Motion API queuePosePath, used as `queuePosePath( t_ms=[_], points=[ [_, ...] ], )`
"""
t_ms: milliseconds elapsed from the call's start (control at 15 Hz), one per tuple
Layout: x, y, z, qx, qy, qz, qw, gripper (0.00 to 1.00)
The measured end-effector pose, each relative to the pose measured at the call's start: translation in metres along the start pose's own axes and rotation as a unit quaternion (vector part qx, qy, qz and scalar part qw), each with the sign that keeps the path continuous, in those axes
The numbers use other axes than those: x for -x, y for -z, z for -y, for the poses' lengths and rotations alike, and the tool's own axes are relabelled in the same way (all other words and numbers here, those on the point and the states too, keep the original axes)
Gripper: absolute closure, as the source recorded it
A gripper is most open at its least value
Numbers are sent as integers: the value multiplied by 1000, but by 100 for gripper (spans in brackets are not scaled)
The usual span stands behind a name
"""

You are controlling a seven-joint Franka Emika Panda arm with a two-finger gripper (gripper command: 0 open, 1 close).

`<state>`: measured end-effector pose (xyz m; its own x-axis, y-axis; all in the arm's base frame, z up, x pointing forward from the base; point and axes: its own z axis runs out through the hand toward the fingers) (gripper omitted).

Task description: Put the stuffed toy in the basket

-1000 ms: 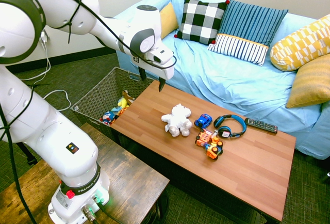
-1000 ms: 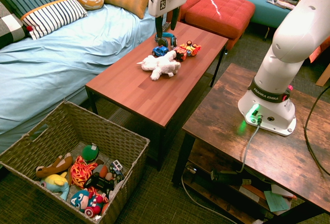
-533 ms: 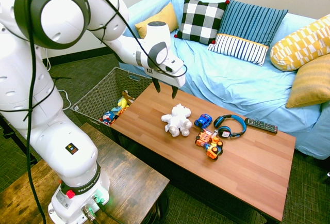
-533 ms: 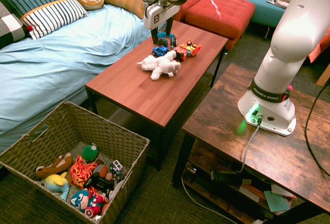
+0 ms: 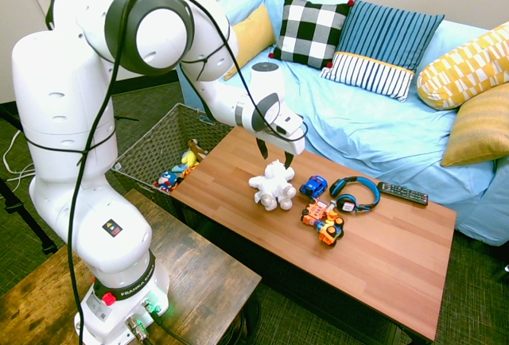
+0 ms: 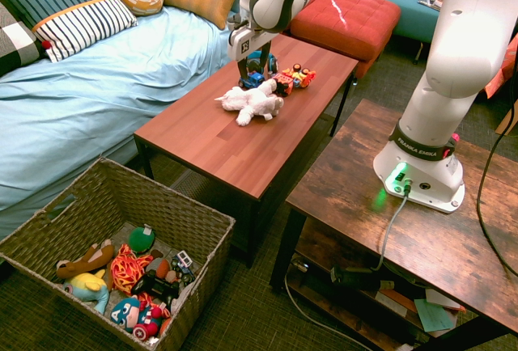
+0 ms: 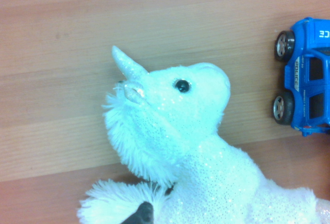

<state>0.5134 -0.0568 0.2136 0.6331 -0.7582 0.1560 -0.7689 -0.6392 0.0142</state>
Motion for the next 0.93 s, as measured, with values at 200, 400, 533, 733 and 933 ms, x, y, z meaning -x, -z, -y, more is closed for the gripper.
queuePosePath(
  t_ms=[200, 400, 533, 733, 933],
  points=[
    [-4, -19, 5, 4, 2, -2, 1000, 0],
    [-6, -34, 16, 6, 3, 2, 1000, 0],
    [-5, -44, 23, 10, 4, 3, 1000, 0],
    [-8, -61, 29, 18, 3, 5, 1000, 0],
    [-15, -75, 27, 22, -5, 9, 1000, 0]
  ],
)
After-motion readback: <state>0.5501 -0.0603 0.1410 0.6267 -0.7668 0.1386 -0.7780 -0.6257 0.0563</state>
